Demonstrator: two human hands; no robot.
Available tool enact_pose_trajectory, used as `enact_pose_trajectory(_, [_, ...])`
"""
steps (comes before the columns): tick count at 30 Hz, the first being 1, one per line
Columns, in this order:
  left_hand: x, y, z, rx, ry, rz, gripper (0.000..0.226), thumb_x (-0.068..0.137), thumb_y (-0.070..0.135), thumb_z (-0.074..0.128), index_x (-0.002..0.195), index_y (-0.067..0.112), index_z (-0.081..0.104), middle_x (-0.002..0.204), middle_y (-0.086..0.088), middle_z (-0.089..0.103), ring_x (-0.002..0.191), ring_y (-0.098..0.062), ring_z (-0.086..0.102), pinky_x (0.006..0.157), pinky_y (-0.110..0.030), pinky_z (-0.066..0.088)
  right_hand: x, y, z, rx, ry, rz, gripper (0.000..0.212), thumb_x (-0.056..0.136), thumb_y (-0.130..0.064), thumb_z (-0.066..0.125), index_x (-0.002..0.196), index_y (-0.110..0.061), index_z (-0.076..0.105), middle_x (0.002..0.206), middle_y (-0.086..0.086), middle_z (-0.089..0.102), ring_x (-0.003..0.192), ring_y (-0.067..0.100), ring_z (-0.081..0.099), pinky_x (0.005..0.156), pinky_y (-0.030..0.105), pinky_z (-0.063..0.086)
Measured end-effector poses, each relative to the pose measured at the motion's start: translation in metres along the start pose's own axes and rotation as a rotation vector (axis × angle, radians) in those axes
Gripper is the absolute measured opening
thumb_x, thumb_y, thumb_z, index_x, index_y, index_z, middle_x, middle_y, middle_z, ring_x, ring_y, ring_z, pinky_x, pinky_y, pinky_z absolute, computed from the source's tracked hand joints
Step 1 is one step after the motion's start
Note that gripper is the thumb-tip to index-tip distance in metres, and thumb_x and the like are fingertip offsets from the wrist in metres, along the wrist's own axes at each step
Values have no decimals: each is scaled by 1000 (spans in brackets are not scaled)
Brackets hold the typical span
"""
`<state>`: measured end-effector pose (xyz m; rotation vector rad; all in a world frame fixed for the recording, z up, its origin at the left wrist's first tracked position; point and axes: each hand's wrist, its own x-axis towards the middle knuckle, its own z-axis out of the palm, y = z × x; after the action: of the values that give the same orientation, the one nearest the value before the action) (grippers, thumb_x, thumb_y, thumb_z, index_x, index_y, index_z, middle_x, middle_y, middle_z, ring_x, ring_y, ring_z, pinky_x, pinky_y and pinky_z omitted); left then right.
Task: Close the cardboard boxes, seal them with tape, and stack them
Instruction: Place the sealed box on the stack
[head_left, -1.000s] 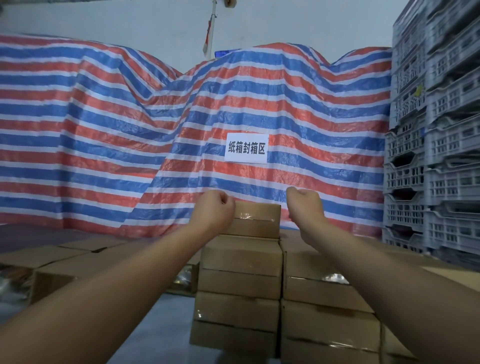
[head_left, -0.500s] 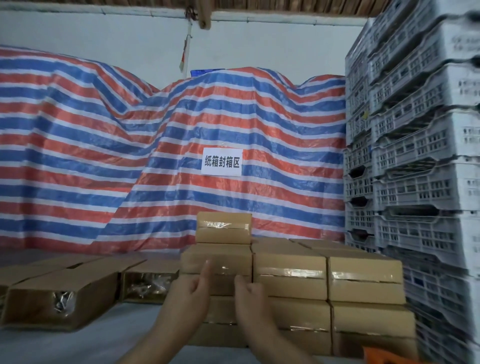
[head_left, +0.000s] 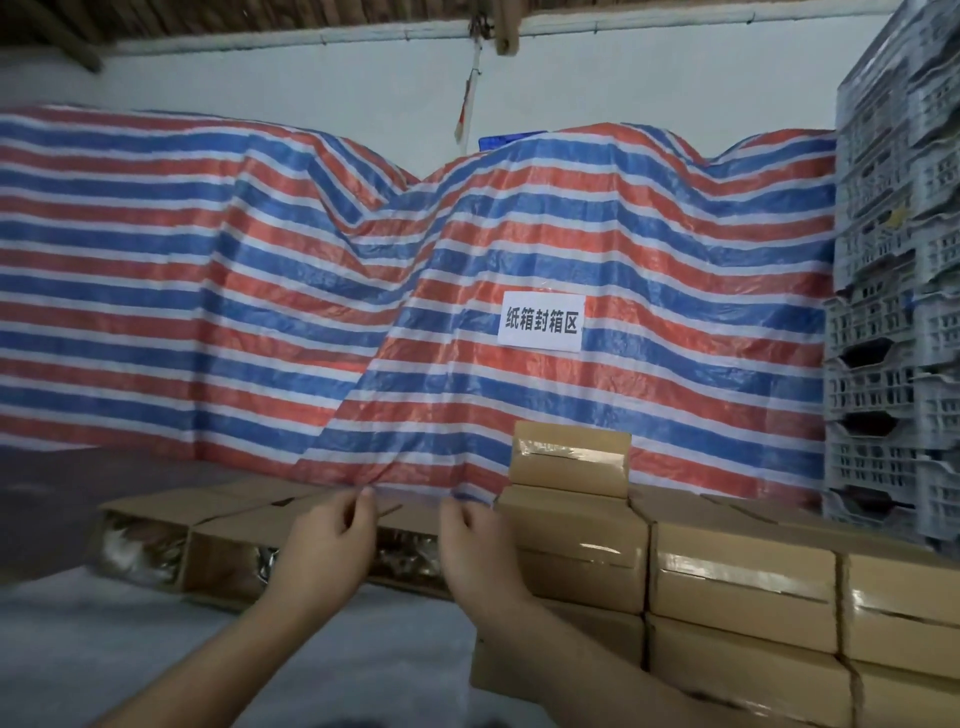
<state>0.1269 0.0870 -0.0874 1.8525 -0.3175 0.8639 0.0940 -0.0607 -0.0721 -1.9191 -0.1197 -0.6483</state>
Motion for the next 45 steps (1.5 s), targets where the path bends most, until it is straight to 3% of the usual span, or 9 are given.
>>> enact_pose_trajectory(5, [43,-71,-31,219,75,-76,13,98,23,48,96,18,61,90,-6,69,79,-21,63,72,-36,49,34,2,69,-117,-130,-32,21,98,-41,49,109,-27,60,98,-3,64,93,12,62,77,29,49])
enact_pose_trajectory(10, [78,-140,-51,642,24,-50,52,89,15,51,141,15,45,141,-9,48,120,-29,51,99,-41,44,73,19,135,-302,-262,-98,72,88,-54,55,152,-30,33,153,1,38,138,26,39,114,46,36])
enact_pose_trajectory(16, [106,-193,-49,1094,-217,13,77,94,34,45,157,23,3,165,-8,1,151,-27,1,120,-45,6,111,56,194,-590,-353,-107,96,81,-64,57,159,-29,13,166,2,15,152,30,14,122,56,14])
enact_pose_trajectory(20, [118,-211,-40,1215,-291,90,79,97,39,45,158,22,-3,165,-9,-8,151,-27,-6,120,-46,-1,123,73,211,-680,-344,-135,88,86,-53,59,158,-25,17,164,2,15,151,31,12,119,61,14])
enact_pose_trajectory(25, [118,-230,-31,1196,-266,130,59,99,34,42,154,24,23,164,-7,12,150,-26,10,121,-44,9,121,80,212,-780,-331,-262,37,97,-33,48,130,-17,53,136,9,44,132,33,37,110,54,36])
enact_pose_trajectory(31, [120,-215,-38,1069,-185,180,51,94,32,53,143,30,39,152,-1,35,142,-21,30,117,-38,21,111,67,196,-627,-239,-356,26,100,-22,44,115,-14,64,117,7,62,110,24,57,98,36,48])
enact_pose_trajectory(34, [120,-199,-43,820,-12,185,39,98,41,47,134,27,49,138,1,51,125,-18,48,107,-37,37,108,51,180,-495,-209,-295,20,101,-23,44,86,-21,59,88,-1,61,82,14,58,70,28,47])
enact_pose_trajectory(38, [115,-177,-53,587,107,130,62,88,49,64,139,20,44,136,-2,52,123,-21,51,102,-41,45,101,26,152,-474,-218,-267,31,98,-22,43,67,-20,45,71,-1,51,66,13,50,54,27,36])
enact_pose_trajectory(45, [93,-117,-80,156,-169,-160,48,76,59,72,111,32,54,97,15,59,87,-5,57,64,-17,45,82,-13,80,-425,-256,-160,25,97,-29,47,79,-24,62,79,-1,63,73,12,62,63,24,48])
